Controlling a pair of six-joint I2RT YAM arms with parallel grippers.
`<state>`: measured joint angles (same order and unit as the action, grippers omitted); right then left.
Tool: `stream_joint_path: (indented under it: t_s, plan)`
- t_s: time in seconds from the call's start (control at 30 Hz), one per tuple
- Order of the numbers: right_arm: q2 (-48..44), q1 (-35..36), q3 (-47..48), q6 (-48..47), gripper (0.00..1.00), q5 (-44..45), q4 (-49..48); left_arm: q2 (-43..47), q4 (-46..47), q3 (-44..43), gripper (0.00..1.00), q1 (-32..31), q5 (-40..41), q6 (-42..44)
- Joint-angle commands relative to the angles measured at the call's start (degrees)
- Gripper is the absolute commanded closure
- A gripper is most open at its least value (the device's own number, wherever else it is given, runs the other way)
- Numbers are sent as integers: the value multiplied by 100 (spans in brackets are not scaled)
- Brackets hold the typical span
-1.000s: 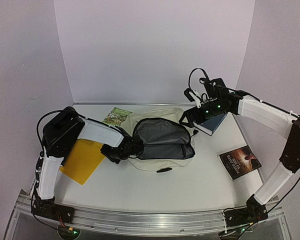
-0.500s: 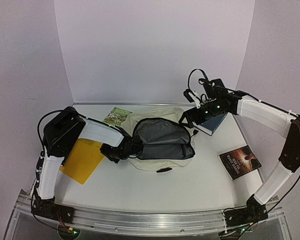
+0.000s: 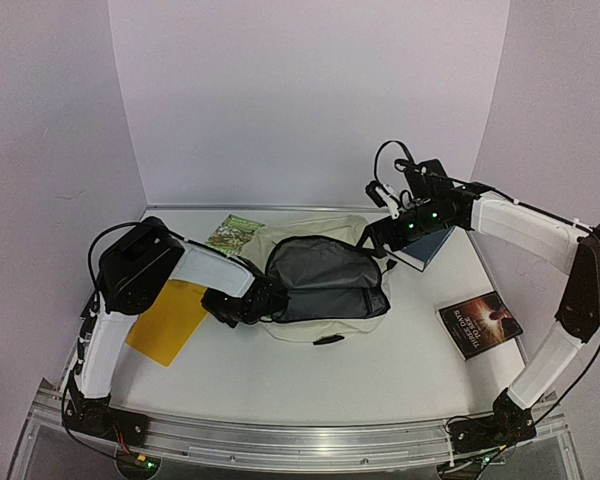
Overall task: Pack the student bag
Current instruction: Pick up the files from the center of the board.
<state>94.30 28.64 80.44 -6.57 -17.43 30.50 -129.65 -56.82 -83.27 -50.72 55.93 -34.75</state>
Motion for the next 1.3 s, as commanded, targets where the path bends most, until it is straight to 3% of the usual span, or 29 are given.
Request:
stream_joint_path:
  t_s: [0.0, 0.2, 0.4, 0.83, 1.13, 1.27]
  plan:
    - [50, -1, 143, 50, 3, -6, -91, -251, -498, -157, 80, 64, 486, -377]
    - [21, 0, 138, 51, 3, 0, -89, -408, -534, -250, 81, 70, 469, -400]
    - [-35, -4, 132, 50, 3, 35, -87, -264, -586, -360, 100, 43, 455, -362]
    - [-154, 0, 186, 25, 3, 155, -40, 204, -1932, -2341, 100, -629, 129, -487]
    - [-179, 0, 274, -21, 3, -1, -22, 998, -2352, -3055, 100, -775, -290, -565]
    - [-70, -4, 374, 108, 3, -384, -32, 1120, -2213, -3372, 100, -997, -328, -221]
